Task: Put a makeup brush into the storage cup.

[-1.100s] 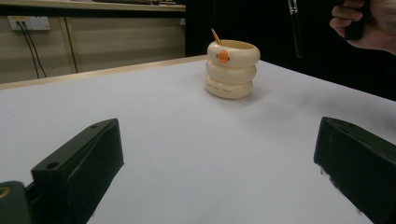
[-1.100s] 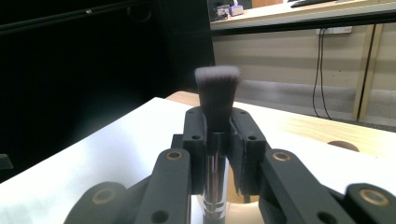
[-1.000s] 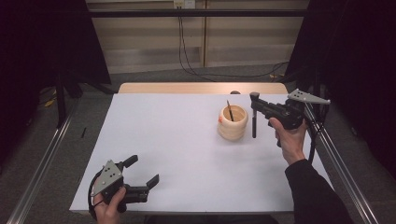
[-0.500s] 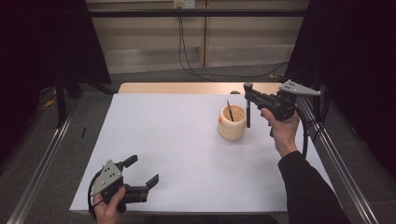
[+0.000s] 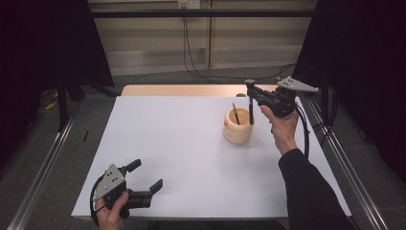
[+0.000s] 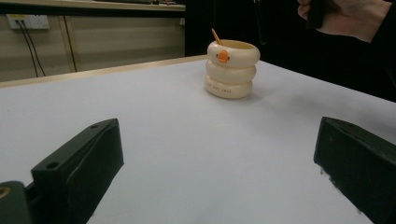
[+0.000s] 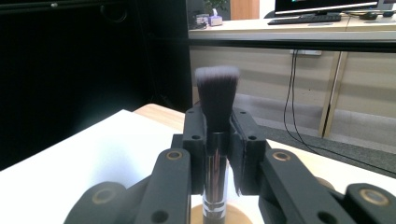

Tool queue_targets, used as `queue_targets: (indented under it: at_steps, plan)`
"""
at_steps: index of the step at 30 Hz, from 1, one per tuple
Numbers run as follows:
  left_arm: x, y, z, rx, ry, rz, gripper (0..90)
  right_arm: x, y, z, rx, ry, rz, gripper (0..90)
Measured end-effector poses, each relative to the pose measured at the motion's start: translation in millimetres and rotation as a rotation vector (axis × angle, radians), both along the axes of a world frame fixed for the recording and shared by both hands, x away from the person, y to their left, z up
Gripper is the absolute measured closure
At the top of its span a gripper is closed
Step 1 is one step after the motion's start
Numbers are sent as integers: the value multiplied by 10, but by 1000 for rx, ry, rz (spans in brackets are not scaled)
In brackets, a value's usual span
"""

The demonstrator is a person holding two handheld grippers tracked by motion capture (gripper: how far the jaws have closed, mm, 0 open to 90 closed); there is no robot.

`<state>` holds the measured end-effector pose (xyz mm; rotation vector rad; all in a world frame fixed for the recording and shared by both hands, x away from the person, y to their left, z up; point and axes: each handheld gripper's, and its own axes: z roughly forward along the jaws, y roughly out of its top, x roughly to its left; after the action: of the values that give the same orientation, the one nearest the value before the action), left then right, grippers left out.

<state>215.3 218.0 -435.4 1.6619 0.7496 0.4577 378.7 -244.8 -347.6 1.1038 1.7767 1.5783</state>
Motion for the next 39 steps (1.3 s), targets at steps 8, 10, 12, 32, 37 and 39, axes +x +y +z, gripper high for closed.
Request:
queue_targets:
  at_steps: [8, 10, 12, 32, 37, 39]
  plan:
    - [0, 6, 5, 3, -8, -9, 12, 82, 75, 10, -4, -2, -3, 781]
    - [-1, 0, 3, -2, -7, -8, 13, 98, 83, 3, -5, -4, -3, 781]
    - [0, 5, 4, 3, -7, -11, 13, 115, 91, -7, -3, -3, -3, 781]
    - [-7, 7, 1, -1, 8, -7, 12, 164, 228, -133, -4, 3, 15, 781]
    - [-10, 7, 4, 3, 6, -11, 12, 177, 253, -212, -15, 19, 17, 781]
    - [-7, 11, 1, 2, 8, -11, 13, 182, 262, -250, -17, 20, 17, 780]
